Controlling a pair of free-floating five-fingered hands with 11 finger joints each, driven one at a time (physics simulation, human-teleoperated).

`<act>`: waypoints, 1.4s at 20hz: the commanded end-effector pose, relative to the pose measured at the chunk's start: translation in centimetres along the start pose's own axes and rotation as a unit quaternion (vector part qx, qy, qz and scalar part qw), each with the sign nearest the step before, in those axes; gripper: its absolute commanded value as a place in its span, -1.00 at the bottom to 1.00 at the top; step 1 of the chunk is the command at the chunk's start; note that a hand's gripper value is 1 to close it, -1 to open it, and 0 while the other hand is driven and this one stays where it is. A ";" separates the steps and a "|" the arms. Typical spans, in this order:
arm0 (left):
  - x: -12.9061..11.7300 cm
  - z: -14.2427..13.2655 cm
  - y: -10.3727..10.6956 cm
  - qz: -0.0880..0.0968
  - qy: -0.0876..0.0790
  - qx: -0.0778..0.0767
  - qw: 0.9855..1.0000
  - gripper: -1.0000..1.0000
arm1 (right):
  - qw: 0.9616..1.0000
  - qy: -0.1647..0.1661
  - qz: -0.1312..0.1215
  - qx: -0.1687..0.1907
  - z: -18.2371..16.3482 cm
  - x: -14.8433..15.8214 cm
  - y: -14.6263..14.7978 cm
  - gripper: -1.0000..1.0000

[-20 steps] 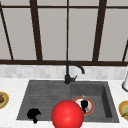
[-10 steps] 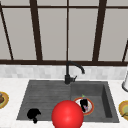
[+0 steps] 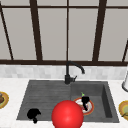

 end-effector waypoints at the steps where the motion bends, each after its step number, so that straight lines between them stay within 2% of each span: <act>1: 0.0 0.0 0.0 0.000 0.000 0.000 1.000 0.00 | 1.000 -0.002 -0.010 -0.024 2.3 -2.4 -1.4 -1.00; 5: 0.0 0.0 0.0 0.000 0.000 0.000 1.000 0.00 | 0.999 -0.004 -0.014 -0.045 4.8 -4.6 -2.7 -1.00; 13: 0.0 0.0 0.0 0.000 0.000 0.000 1.000 0.00 | 0.997 -0.004 -0.017 -0.075 10.4 -8.5 -3.5 -1.00; 21: 0.0 0.0 0.0 0.000 0.000 0.000 1.000 0.00 | 0.997 -0.009 -0.024 -0.075 13.5 -12.6 -2.2 -1.00; 23: 0.0 0.0 0.0 0.000 0.000 0.000 1.000 0.00 | 0.997 -0.022 -0.013 -0.079 13.6 -12.8 -2.2 -1.00; 24: 0.0 0.0 0.0 0.000 0.000 0.000 1.000 0.00 | 0.995 -0.025 -0.003 -0.092 13.8 -12.6 -2.7 -1.00; 26: 0.0 0.0 0.0 0.000 0.000 0.000 1.000 0.00 | 0.997 -0.023 0.000 -0.079 14.6 -13.0 -2.9 -1.00; 28: 0.0 0.0 0.0 0.000 0.000 0.000 1.000 0.00 | 0.997 -0.022 -0.010 -0.076 15.4 -13.4 -3.4 -1.00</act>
